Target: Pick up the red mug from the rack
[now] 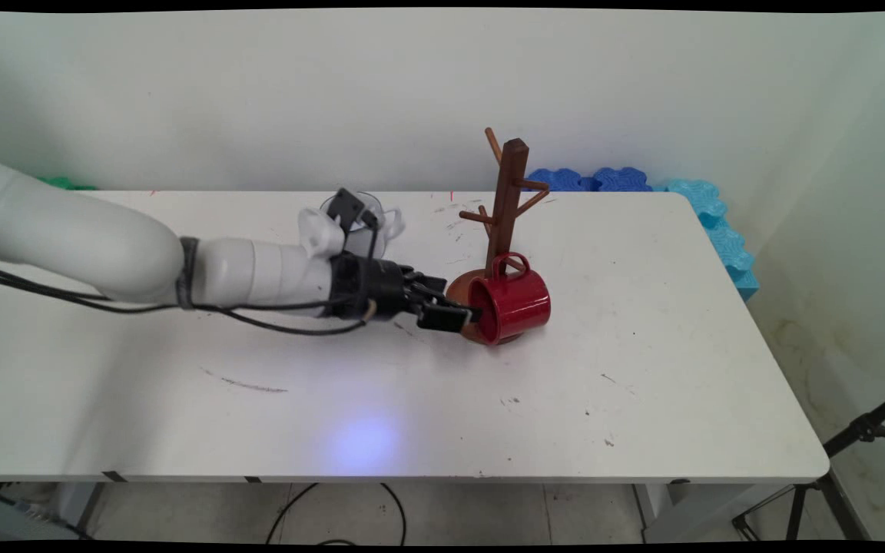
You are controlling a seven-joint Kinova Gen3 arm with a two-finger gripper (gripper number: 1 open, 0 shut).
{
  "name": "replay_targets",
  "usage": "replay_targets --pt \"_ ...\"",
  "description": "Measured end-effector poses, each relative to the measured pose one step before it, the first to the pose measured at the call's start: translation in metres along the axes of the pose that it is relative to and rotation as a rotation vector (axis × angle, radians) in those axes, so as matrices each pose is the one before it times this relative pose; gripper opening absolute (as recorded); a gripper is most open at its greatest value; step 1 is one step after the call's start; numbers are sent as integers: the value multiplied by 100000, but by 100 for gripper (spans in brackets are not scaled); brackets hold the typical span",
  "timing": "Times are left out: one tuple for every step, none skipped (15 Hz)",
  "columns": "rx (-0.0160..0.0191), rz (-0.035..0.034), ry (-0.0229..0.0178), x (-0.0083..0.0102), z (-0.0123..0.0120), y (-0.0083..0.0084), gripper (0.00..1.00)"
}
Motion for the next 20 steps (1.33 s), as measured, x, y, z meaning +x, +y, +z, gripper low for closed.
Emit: replay_targets --pt "-225 -916 763 -410 517 333 100" --pt "-208 -808 626 -429 476 303 100" --pt "-127 -612 665 -323 412 221 100" --pt "-118 -377 376 -205 275 136 100" --pt "-236 -469 573 -298 393 198 100" --pt "-213 -500 686 -335 444 208 100" --pt "-209 -419 680 -300 432 200 100" --pt "-215 -372 534 -249 412 162 100" --pt "-254 -369 655 -252 486 185 100" --pt "-259 -361 673 -224 481 175 100" --pt "-219 -283 655 -158 422 142 100" --pt "-151 -164 415 -98 260 92 100" --pt "-208 -210 629 -125 383 128 100" --pt "-204 -196 726 -131 417 129 100" --pt "-186 -150 637 -134 380 118 100" --pt "-149 -75 570 -82 312 87 100" --pt "-143 -4 610 -87 346 84 100" --pt "-68 21 586 -72 316 62 100" --pt "-4 34 476 -57 256 31 100" --pt "-6 28 301 -32 161 17 100"
